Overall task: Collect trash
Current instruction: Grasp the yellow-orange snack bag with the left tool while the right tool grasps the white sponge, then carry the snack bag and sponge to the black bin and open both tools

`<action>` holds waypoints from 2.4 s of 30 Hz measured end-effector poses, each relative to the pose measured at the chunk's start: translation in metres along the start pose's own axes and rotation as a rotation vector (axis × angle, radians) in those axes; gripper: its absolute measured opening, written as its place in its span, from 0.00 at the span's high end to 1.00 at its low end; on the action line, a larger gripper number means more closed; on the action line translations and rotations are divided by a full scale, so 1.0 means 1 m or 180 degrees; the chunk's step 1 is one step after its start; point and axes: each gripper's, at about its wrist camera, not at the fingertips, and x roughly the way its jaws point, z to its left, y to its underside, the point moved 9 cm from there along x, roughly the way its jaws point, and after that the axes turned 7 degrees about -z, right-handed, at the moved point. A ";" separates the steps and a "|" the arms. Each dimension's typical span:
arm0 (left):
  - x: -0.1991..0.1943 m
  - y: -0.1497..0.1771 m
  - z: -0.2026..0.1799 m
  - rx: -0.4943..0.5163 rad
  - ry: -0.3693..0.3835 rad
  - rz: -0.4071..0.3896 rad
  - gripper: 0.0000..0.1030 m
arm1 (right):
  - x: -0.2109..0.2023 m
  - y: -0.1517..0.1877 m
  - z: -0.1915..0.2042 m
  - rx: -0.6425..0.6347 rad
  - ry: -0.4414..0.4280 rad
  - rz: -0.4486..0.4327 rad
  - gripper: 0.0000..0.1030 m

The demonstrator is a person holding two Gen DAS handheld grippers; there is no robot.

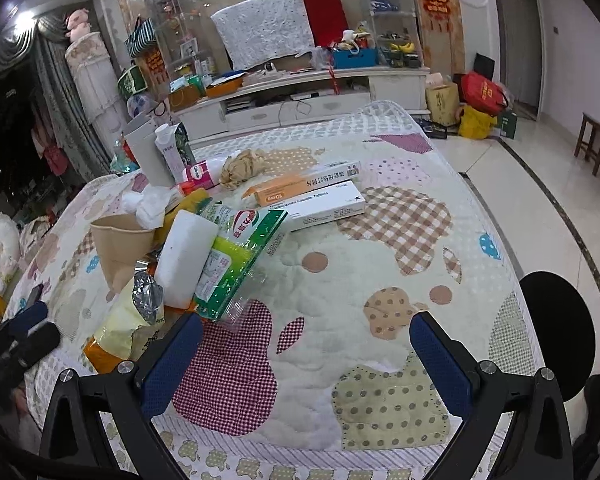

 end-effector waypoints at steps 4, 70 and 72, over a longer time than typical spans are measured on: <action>0.023 0.005 -0.012 0.0149 -0.0081 0.0019 0.00 | 0.003 -0.003 0.000 0.0051 -0.0067 0.0014 0.00; 0.046 -0.018 -0.172 0.0349 0.1209 0.0421 0.50 | -0.053 -0.006 -0.147 0.0266 0.0264 -0.0128 0.68; 0.057 -0.017 -0.200 0.0395 0.1317 0.0480 0.50 | -0.060 -0.002 -0.174 0.0327 0.0413 -0.0117 0.68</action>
